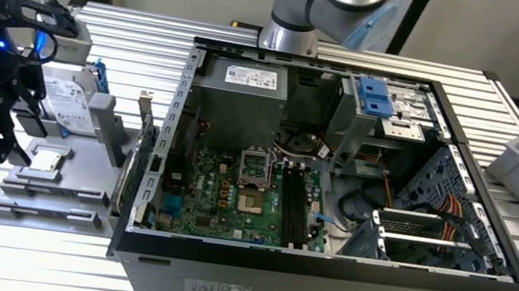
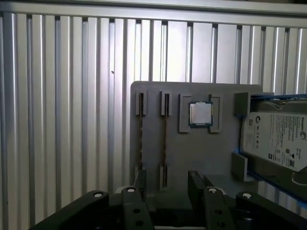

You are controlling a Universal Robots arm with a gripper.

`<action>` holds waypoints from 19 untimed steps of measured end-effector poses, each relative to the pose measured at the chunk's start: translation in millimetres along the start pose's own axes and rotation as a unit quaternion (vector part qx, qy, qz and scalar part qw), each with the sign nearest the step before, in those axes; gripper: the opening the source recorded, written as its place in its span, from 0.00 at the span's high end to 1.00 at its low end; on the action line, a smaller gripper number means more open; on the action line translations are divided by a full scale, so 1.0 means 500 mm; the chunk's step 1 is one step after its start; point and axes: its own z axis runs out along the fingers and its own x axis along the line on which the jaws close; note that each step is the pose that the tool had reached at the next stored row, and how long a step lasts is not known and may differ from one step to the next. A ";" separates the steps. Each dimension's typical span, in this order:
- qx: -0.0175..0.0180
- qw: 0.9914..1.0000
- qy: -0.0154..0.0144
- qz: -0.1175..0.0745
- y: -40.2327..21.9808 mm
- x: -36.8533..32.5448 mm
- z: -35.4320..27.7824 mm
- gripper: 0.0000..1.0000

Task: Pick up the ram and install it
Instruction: 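Pick up the ram and move it above insertion slot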

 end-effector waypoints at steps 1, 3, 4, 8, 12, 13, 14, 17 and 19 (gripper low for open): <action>0.000 1.000 0.000 0.000 0.000 0.000 0.002 0.00; 0.000 1.000 0.000 0.000 0.000 0.000 0.005 0.00; 0.000 1.000 0.000 0.000 0.000 0.001 0.007 0.00; 0.000 1.000 0.000 0.000 0.000 0.008 0.013 0.00; 0.000 1.000 0.000 0.000 0.000 0.014 0.019 0.00; 0.000 1.000 0.000 0.000 0.000 0.015 0.021 0.00; 0.000 1.000 0.000 0.000 0.000 0.016 0.023 0.00; 0.000 1.000 0.000 0.001 0.000 0.018 0.029 0.00; 0.000 1.000 0.000 0.002 0.000 0.018 0.034 0.00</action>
